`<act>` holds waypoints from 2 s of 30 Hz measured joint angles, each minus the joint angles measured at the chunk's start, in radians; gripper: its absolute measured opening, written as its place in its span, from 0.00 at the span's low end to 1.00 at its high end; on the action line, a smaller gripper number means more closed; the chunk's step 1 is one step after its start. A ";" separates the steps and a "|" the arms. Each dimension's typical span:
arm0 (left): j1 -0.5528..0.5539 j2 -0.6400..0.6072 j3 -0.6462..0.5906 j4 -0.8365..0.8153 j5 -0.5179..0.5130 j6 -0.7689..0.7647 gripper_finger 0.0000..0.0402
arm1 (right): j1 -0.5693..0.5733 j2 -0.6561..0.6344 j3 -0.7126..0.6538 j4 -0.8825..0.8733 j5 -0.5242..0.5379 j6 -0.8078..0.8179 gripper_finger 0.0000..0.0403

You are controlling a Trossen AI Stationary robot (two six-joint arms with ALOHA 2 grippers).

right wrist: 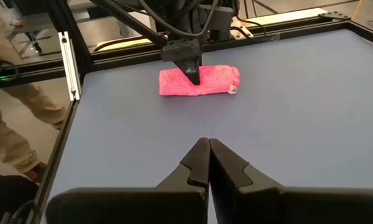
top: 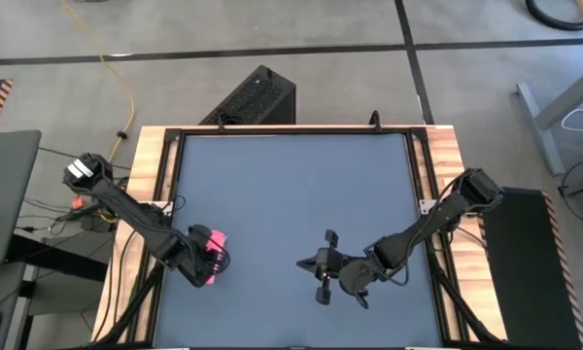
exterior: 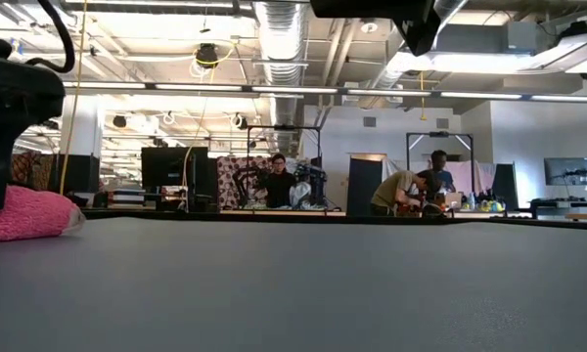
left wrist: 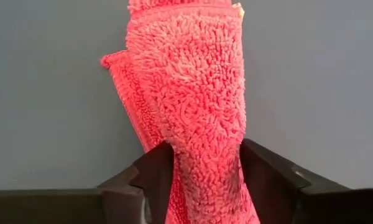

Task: Roll towel
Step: Roll the pink microfiber towel, then return to Home Position

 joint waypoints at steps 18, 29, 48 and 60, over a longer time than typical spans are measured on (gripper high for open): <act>0.084 -0.237 0.000 -0.066 -0.041 0.357 0.51 | -0.035 0.000 0.000 0.008 -0.056 0.023 0.07; 0.116 -0.172 0.000 0.206 0.077 0.804 0.51 | -0.073 0.000 0.000 0.018 -0.134 0.053 0.07; 0.119 -0.028 0.018 0.134 0.248 1.009 0.51 | -0.119 0.000 0.000 0.031 -0.245 0.105 0.07; 0.200 -0.080 0.133 0.302 0.153 1.458 0.51 | -0.240 0.072 0.001 0.487 -0.547 -0.032 0.07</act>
